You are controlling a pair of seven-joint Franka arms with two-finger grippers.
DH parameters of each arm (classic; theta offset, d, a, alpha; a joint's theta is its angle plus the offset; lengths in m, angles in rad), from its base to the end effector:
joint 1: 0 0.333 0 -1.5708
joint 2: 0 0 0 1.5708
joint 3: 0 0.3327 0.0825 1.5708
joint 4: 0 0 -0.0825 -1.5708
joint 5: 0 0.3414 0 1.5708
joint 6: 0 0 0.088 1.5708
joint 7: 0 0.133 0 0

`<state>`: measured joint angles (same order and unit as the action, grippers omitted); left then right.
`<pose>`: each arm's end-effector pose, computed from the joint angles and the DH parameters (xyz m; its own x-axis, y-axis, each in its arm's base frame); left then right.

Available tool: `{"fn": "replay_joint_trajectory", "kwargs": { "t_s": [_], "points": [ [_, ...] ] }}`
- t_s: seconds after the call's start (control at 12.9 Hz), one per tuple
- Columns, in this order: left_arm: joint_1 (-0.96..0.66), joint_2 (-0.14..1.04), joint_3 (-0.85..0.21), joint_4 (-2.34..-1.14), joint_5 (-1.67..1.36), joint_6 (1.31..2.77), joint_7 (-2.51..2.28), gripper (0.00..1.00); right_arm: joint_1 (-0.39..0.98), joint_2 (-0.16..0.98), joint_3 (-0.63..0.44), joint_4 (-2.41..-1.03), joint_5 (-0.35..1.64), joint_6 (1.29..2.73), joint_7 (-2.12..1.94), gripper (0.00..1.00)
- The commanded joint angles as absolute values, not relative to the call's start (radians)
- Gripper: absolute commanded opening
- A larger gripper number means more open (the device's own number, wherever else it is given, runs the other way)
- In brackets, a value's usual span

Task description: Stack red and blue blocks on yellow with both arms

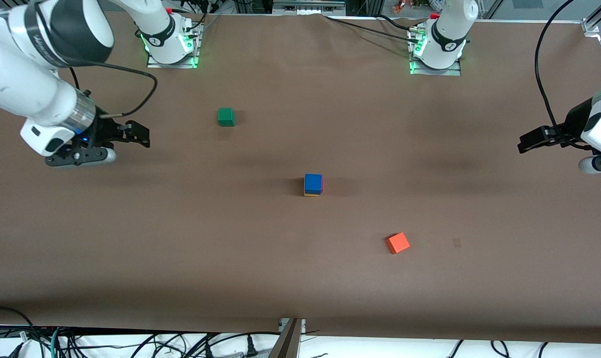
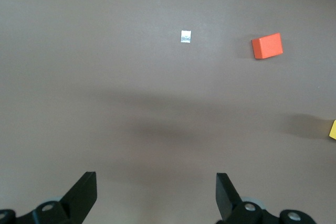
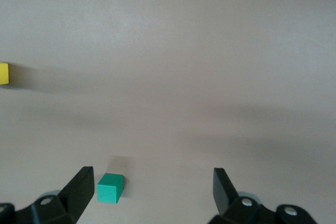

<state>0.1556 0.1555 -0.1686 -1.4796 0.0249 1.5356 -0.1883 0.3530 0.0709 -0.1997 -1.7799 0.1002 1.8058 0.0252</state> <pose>0.5529 0.0034 0.5693 0.9799 0.1748 -0.0956 0.1740 -0.9846 -0.0171 0.5302 0.0957 0.5082 0.9935 0.1044 -0.0464 0.1004 -0.9916 -0.0810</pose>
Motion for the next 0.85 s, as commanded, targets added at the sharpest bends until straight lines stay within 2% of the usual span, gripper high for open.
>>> {"fn": "replay_joint_trajectory", "kwargs": {
  "t_s": [0.0, 0.78],
  "points": [
    [0.16, 0.169, -0.166, -1.451, -0.003, 1.532, -0.167, 1.0, 0.316, 0.072, -0.155, -1.729, 0.08, 1.781, 0.014, 1.0],
    [0.16, 0.169, -0.166, -1.45, -0.002, 1.532, -0.167, 1.0, 0.307, 0.115, -0.158, -1.648, 0.052, 1.746, 0.003, 1.0]
  ]
}}
